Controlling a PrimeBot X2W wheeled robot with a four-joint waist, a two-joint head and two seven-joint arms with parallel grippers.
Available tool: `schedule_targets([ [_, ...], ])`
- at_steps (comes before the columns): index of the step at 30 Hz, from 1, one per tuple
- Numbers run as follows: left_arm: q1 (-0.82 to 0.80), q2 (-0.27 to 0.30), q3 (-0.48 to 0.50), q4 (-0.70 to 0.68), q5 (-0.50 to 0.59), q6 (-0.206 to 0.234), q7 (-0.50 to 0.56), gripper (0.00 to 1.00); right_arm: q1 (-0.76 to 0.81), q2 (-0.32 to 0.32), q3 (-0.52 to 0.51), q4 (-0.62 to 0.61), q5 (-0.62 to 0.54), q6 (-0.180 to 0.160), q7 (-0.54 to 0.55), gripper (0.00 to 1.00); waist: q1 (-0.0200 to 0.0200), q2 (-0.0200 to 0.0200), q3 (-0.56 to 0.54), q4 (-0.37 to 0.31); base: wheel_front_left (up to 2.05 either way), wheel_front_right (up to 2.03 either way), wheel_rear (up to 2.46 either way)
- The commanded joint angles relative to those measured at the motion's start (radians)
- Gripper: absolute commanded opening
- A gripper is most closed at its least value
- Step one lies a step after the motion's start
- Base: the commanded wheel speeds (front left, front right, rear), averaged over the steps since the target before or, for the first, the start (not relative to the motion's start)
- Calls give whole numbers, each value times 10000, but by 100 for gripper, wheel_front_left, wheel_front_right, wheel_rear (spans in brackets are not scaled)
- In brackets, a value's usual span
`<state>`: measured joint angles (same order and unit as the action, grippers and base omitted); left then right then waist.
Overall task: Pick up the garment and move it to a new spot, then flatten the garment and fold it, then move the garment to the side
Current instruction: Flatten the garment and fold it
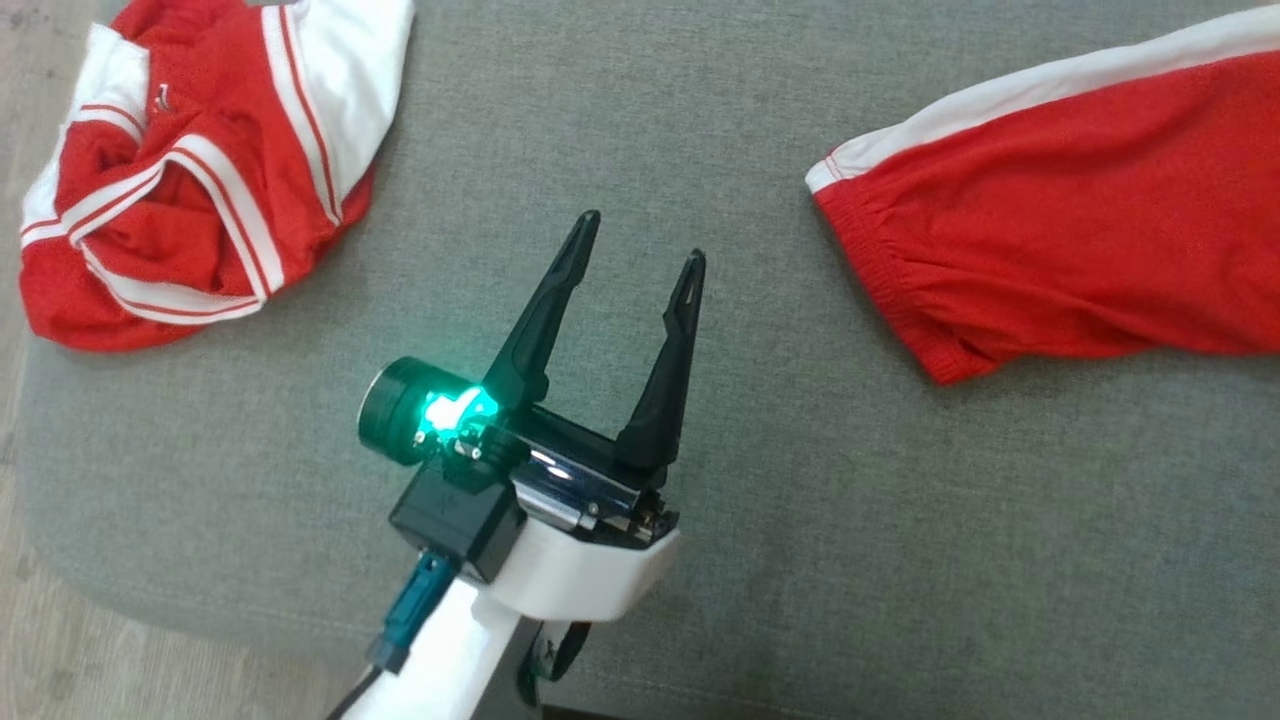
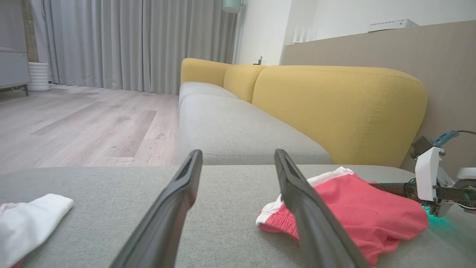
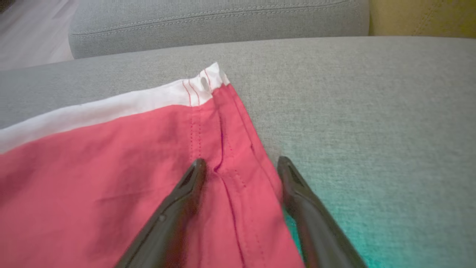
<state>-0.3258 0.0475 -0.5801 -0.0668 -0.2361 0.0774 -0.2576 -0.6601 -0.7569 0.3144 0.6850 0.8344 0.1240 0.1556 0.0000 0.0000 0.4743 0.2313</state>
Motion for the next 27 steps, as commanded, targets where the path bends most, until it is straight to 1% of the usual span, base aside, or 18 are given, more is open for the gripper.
schedule_targets([
  [1, 57, 28, 331, -398, 197, 104, -41, 100, 527, -334, 106, -114, -23, 67, -166, 0, 0, 0, -85, -3, 0, 0, 0],
  [4, 220, 28, 450, -374, 216, 147, -41, 100, 571, -67, 135, -163, 154, 67, -462, 0, 0, 0, -356, -167, 0, 0, 0],
  [7, 451, 28, 735, -288, 370, 159, -42, 100, 726, 58, 91, -171, 343, 67, -732, 0, 0, 0, -671, -495, 0, 0, 0],
  [8, 627, 28, 960, -255, 502, 191, -42, 100, 937, 40, 9, -105, 395, 67, -942, 0, 0, 0, -870, -749, 0, 0, 0],
  [9, 627, 28, 960, -255, 502, 191, -42, 100, 937, 40, 9, -105, 395, 67, -942, 0, 0, 0, -870, -749, 0, 0, 0],
  [10, 803, 28, 1142, -254, 578, 212, -42, 100, 1241, -42, -82, -12, 414, 67, -1145, 0, 0, 0, -1048, -992, 0, 0, 0],
  [12, 951, 28, 1274, -258, 638, 161, -42, 100, 1604, -149, -184, 77, 469, 67, -1306, 0, 0, 0, -1192, -1232, 0, 0, 0],
  [16, 1128, 28, 1441, -193, 802, -13, -42, 100, 2189, -407, -465, 281, 520, 67, -1616, 0, 0, 0, -1371, -1586, 0, 0, 0],
  [17, 1128, 28, 1441, -193, 802, -13, -42, 100, 2189, -407, -465, 281, 520, 67, -1616, 0, 0, 0, -1371, -1586, 0, 0, 0],
  [19, 1165, 28, 1480, -173, 826, -80, -42, 100, 2258, -500, -618, 357, 342, 67, -1921, 0, 0, 0, -1421, -1706, 0, 0, 0],
  [22, 1193, 28, 1502, -128, 839, -161, -42, 100, 2051, -314, -647, 213, 27, 67, -2176, 0, 0, 0, -1506, -1855, 0, 0, 0],
  [27, 1211, 28, 1435, 9, 807, -204, -42, 100, 1389, 169, -346, -806, -642, 67, -2439, 0, 0, 0, -1692, -1933, 0, 0, 0],
])
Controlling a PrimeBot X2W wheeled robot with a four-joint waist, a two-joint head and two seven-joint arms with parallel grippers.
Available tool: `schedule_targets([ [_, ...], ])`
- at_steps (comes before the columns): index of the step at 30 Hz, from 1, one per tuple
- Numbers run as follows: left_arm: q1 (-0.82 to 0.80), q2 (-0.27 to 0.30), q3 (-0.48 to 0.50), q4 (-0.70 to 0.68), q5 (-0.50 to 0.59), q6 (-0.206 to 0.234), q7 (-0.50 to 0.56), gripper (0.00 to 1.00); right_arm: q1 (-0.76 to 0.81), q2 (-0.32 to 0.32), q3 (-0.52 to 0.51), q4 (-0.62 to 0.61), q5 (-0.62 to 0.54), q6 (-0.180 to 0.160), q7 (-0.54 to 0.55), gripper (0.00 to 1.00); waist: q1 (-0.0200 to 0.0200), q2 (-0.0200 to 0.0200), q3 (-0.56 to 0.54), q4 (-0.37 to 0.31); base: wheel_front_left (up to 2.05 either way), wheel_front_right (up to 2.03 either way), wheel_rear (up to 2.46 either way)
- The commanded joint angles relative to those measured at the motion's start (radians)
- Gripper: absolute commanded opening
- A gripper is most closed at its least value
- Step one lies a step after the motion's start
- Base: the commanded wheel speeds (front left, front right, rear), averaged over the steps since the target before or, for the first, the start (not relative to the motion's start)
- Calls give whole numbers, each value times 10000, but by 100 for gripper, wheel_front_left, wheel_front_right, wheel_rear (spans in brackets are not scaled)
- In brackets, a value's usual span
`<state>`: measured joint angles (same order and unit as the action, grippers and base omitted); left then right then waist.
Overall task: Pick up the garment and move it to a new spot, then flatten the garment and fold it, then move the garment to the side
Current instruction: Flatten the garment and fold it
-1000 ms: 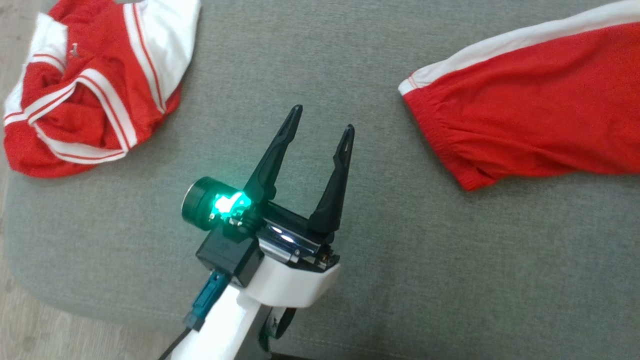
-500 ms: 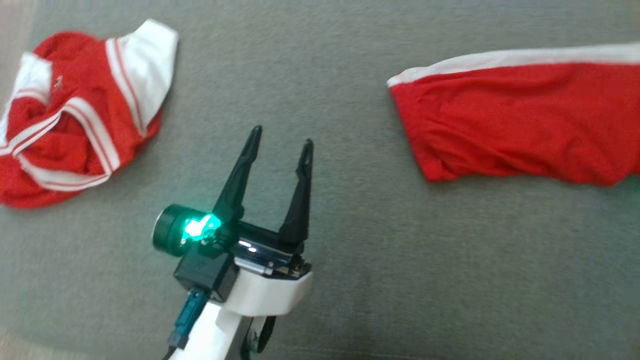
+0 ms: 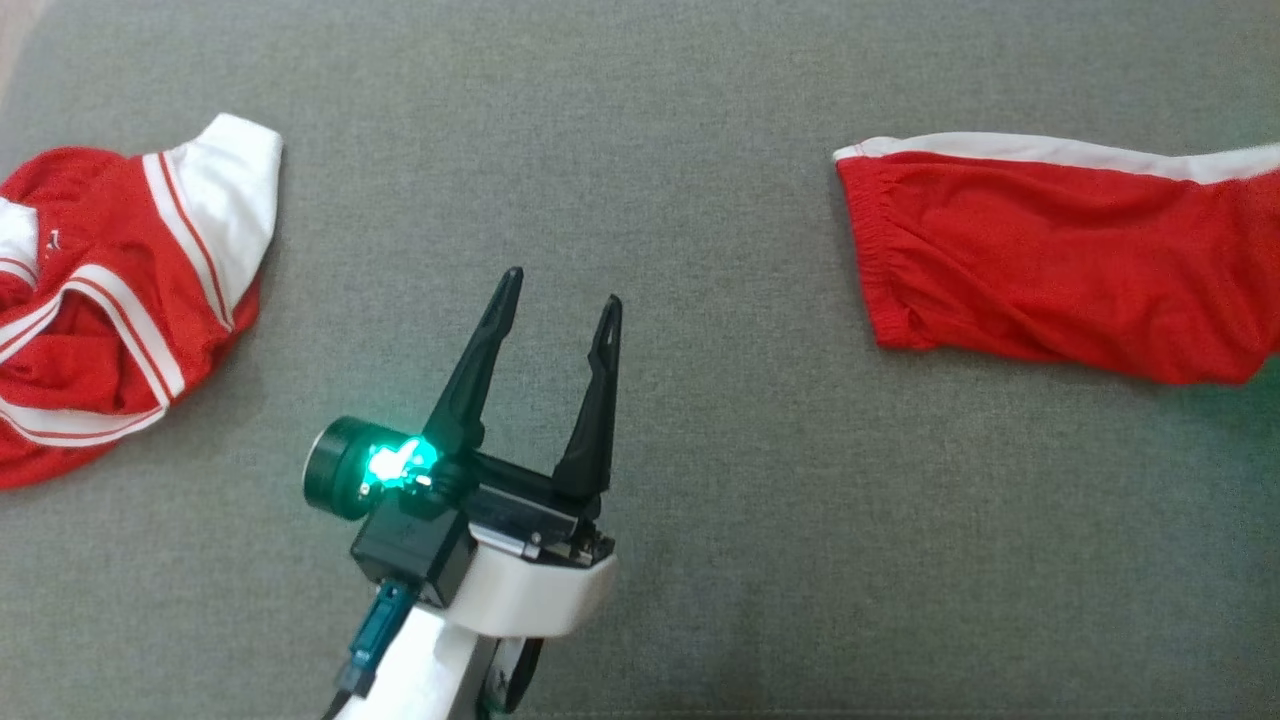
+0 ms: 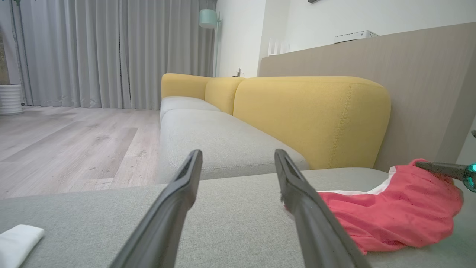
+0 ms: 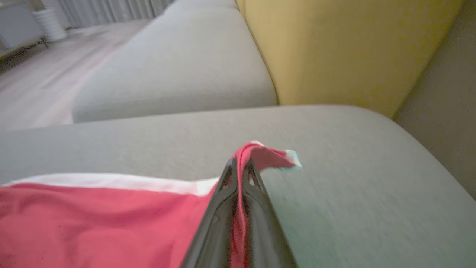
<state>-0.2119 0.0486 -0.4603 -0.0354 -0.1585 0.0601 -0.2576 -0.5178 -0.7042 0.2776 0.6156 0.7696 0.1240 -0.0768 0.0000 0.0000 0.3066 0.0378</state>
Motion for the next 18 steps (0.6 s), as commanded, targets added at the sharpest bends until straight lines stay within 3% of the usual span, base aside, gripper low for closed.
schedule_targets([
  [1, 78, 16, 211, -278, 17, -39, -42, 100, -160, -255, 106, -413, -123, 67, -112, 0, 0, 0, -63, 14, 0, 0, 0],
  [8, 205, 16, 174, -165, -107, -125, -42, 100, -218, 705, 805, -2726, -832, 67, 490, 0, 0, 0, -331, 302, 0, 0, 0],
  [12, 305, 16, 169, -203, -222, -75, -42, 100, 376, 1846, 1323, -3580, -1291, 67, 823, 0, 0, 0, -355, 450, 0, 0, 0],
  [13, 320, 16, 149, -194, -241, -81, -42, 100, 570, 2169, 1565, -3716, -1333, 67, 910, 4, 0, 0, -368, 496, 0, 0, 0],
  [14, 329, 16, 130, -175, -255, -89, -42, 100, 775, 2456, 1776, -3795, -1312, 67, 1025, 58, 0, 0, -389, 540, 0, 0, 0],
  [15, 338, 16, 117, -152, -272, -96, -42, 100, 956, 2691, 1904, -3859, -1315, 67, 1064, 100, 0, 0, -425, 576, 0, 0, 0],
  [18, 437, 16, 179, -88, -285, -58, -42, 100, 1415, 3154, 1771, -4071, -1480, 67, 609, 100, 0, 0, -646, 606, 0, 0, 0],
])
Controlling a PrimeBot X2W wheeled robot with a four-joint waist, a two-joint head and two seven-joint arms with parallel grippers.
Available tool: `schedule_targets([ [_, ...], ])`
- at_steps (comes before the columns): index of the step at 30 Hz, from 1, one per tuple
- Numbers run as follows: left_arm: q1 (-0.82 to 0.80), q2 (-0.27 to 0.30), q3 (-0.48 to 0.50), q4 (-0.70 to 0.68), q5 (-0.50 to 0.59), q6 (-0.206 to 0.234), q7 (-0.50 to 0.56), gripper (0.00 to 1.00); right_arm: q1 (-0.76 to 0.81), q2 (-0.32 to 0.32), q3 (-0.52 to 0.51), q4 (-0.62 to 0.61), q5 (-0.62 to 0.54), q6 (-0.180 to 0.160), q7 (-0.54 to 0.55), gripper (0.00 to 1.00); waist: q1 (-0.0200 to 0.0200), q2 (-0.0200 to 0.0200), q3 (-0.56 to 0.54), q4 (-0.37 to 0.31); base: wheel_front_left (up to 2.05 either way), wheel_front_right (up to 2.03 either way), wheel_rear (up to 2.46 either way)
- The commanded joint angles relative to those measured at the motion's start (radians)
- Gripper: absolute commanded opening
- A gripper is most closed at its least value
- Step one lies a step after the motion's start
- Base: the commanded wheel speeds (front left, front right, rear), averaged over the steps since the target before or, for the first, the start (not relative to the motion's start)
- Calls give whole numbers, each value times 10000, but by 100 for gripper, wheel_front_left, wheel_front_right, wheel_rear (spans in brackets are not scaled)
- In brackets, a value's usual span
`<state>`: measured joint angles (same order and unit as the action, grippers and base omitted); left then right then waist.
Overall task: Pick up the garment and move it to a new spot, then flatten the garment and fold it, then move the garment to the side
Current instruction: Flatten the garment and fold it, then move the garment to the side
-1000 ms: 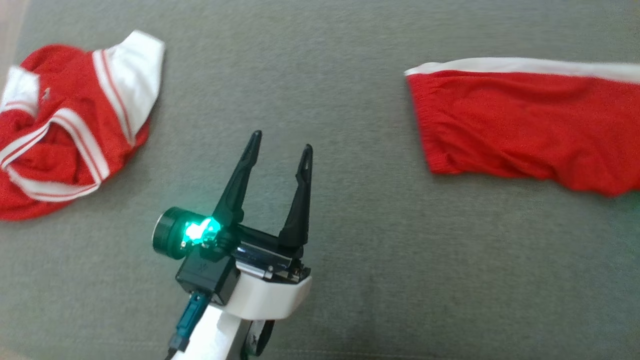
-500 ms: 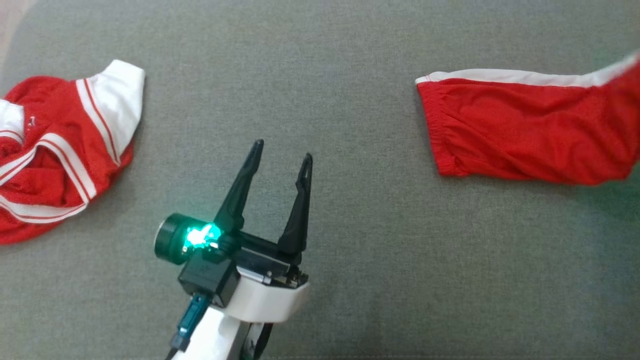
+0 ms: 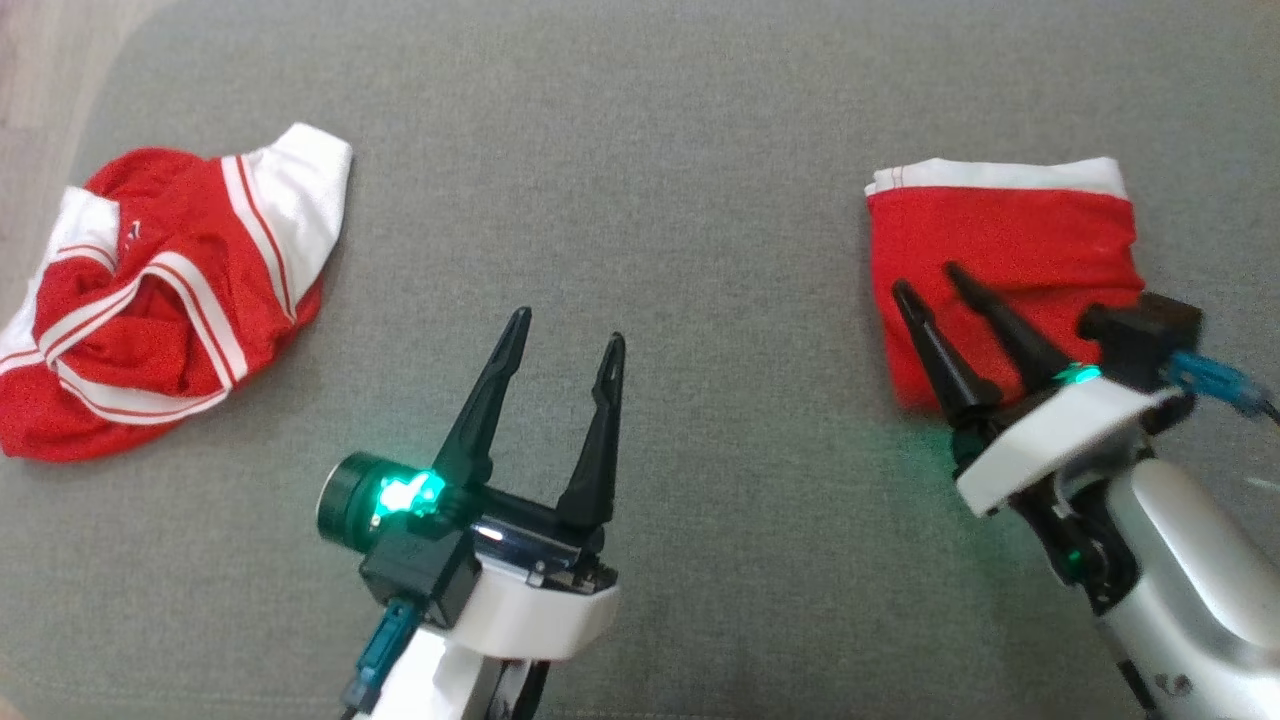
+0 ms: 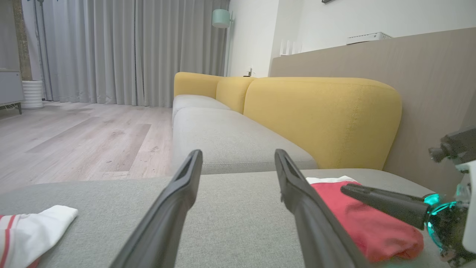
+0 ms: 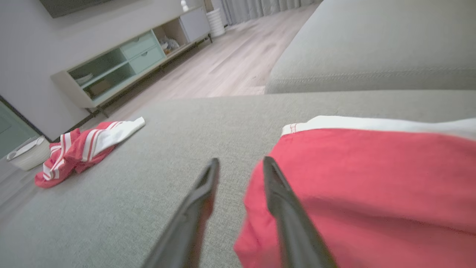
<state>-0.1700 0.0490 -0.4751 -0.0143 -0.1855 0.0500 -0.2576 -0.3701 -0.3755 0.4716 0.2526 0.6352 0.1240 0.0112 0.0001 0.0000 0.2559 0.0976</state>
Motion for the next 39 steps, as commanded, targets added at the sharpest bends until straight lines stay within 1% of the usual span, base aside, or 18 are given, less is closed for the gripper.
schedule_targets([
  [1, 79, 12, 383, -276, -1, 69, -42, 100, 104, -43, -308, -507, -232, 67, -537, 100, -1, 0, -244, -17, 0, 0, 0],
  [5, 395, 12, 620, -71, 39, 150, -42, 100, 980, 219, -1160, -472, -651, 67, -1918, 100, -1, 0, -814, -131, 0, 0, 0],
  [8, 706, 12, 828, 38, -38, 290, -42, 100, 1694, 375, -1813, -254, -1041, 67, -2534, 100, -1, 0, -1296, -244, 0, 0, 0],
  [11, 1079, 12, 1064, 133, 18, 495, -42, 100, 2409, 568, -2393, -81, -1528, 67, -2710, 100, -1, 0, -1853, -362, 0, 0, 0],
  [13, 1390, 12, 1261, 116, 95, 752, -42, 100, 2845, 804, -2919, -269, -2034, 67, -2721, 100, -1, 0, -2195, -445, 0, 0, 0],
  [16, 1849, 12, 1480, 33, 106, 1132, -42, 100, 3517, 1155, -3319, -711, -2828, 67, -2725, 100, -1, 0, -2517, -519, 0, 0, 0],
  [17, 1849, 12, 1480, 33, 106, 1132, -42, 100, 3517, 1155, -3319, -711, -2828, 67, -2725, 100, -1, 0, -2517, -519, 0, 0, 0],
  [20, 2172, 12, 1488, 52, 265, 1223, -42, 100, 4053, 1448, -3490, -1043, -3367, 67, -2727, 100, -1, 0, -2715, -525, 0, 0, 0],
  [26, 2522, 12, 1594, 476, 343, 1449, -42, 100, 4573, 1988, -3694, -1233, -3957, 67, -2728, 100, -1, 0, -2866, -503, 0, 0, 0],
  [31, 2540, 12, 1749, 803, 319, 1627, -42, 100, 4698, 2164, -3782, -1194, -4112, 67, -2729, 100, -1, 0, -2910, -453, 0, 0, 0],
  [39, 2511, 12, 1876, 971, 348, 1600, -42, 100, 4721, 2243, -3789, -1134, -4141, 67, -2729, 100, -1, 0, -2926, -440, 0, 0, 0],
])
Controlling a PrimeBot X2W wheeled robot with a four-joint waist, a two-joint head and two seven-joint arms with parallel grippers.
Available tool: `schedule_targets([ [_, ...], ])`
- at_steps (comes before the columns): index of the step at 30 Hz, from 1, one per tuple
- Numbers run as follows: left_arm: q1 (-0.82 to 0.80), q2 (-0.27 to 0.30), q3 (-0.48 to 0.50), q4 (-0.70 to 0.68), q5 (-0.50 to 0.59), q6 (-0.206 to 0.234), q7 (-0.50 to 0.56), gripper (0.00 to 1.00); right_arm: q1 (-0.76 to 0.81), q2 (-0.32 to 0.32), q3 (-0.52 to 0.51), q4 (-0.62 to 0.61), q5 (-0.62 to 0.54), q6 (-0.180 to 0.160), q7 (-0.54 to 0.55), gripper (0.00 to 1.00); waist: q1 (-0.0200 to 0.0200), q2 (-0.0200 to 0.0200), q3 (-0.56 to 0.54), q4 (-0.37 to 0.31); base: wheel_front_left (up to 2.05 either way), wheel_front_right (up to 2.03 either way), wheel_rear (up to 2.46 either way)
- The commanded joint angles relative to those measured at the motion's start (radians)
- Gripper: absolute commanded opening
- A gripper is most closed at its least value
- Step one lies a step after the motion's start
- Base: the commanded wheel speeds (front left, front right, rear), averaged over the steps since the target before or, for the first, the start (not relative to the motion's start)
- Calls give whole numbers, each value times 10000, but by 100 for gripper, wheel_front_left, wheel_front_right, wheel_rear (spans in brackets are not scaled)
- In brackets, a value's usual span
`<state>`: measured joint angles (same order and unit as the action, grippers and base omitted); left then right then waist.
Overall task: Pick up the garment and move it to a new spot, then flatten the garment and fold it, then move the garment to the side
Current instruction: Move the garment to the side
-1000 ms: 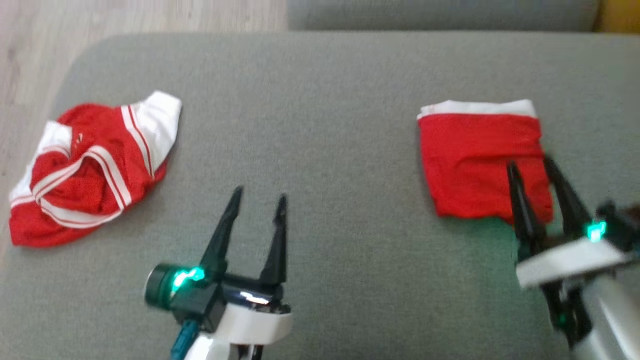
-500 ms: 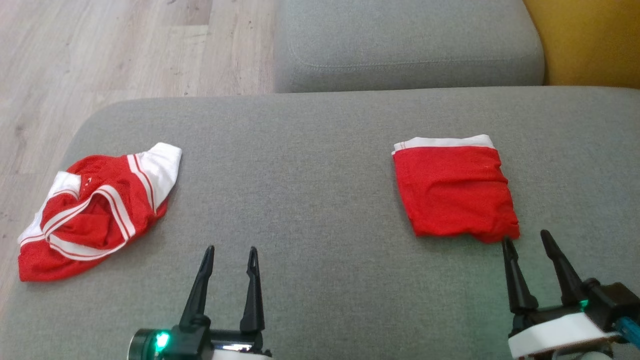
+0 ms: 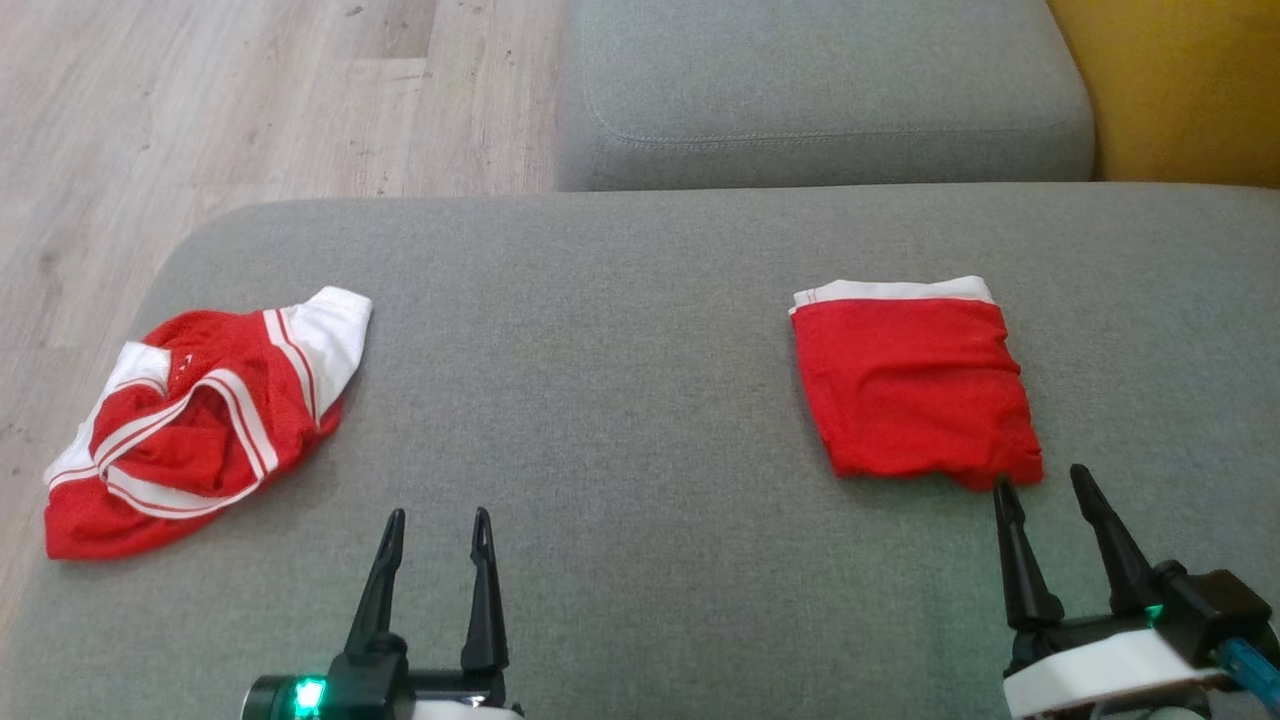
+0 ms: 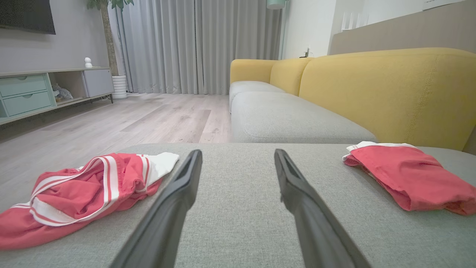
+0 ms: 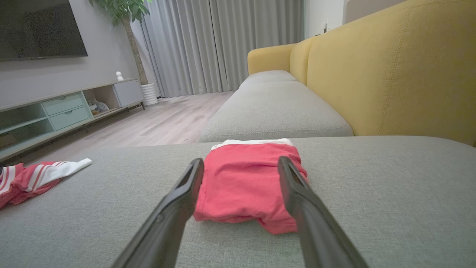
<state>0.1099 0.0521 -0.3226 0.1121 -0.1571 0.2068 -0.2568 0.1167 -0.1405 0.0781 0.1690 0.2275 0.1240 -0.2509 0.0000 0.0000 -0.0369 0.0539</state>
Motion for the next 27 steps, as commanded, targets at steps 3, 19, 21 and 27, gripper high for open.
schedule_targets([
  [3, -296, -18, 352, -254, 78, 34, -49, 100, -162, -111, 149, -283, -46, 67, -108, 100, 0, 0, 17, -12, 0, 0, 0],
  [19, -957, -18, 181, -801, -86, 169, -49, 100, -1967, -544, 13, 974, 848, 67, -108, 100, 0, 0, 1707, -164, 0, 0, 0],
  [21, -1086, -18, 134, -848, -56, 169, -49, 100, -2305, -727, 85, 1372, 1073, 67, -108, 100, 0, 0, 1905, -149, 0, 0, 0],
  [27, -1898, -18, -95, -1076, -9, 180, -49, 100, -4420, -2016, 876, 3296, 2531, 67, 516, 100, 0, 0, 2921, -64, 0, 0, 0],
])
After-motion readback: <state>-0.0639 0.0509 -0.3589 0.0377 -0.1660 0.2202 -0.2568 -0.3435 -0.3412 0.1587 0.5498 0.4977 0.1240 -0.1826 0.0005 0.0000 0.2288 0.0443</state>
